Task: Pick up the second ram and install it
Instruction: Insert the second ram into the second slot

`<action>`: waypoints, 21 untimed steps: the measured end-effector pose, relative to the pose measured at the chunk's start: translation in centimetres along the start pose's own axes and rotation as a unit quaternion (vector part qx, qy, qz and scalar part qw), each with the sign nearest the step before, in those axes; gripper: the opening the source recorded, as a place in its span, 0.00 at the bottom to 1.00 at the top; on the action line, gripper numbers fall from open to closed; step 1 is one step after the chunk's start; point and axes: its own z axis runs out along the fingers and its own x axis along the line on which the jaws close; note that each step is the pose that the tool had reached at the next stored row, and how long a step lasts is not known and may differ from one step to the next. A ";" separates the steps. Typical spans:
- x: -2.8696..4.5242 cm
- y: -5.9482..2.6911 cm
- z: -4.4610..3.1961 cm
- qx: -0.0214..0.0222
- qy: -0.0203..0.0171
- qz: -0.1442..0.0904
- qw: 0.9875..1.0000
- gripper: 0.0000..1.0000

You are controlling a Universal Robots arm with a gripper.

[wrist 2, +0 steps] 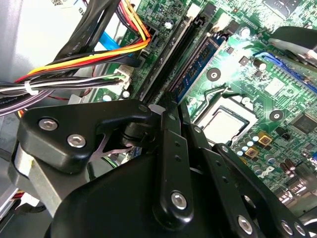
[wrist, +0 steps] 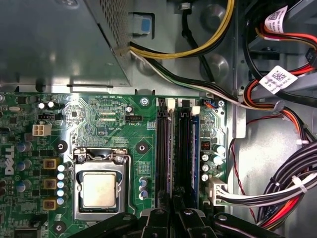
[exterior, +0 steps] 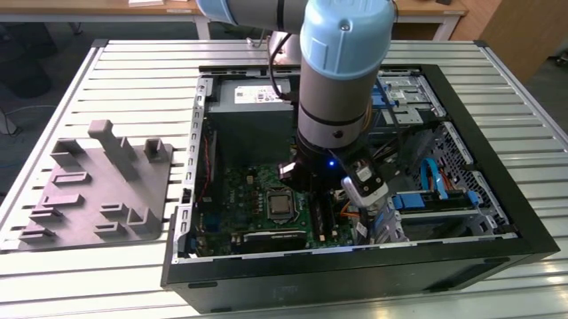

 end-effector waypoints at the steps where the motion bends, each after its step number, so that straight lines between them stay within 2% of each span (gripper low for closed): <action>1: 0.00 0.00 0.06 0.000 0.000 0.000 1.000 0.14; 10: -0.28 0.00 0.46 0.000 0.000 0.000 1.000 0.14; 18: -0.35 -0.01 0.48 0.000 0.000 0.000 1.000 0.14; 20: -0.37 -0.01 0.48 0.000 0.000 0.000 1.000 0.15; 21: -0.36 -0.01 0.48 0.000 0.000 0.000 1.000 0.21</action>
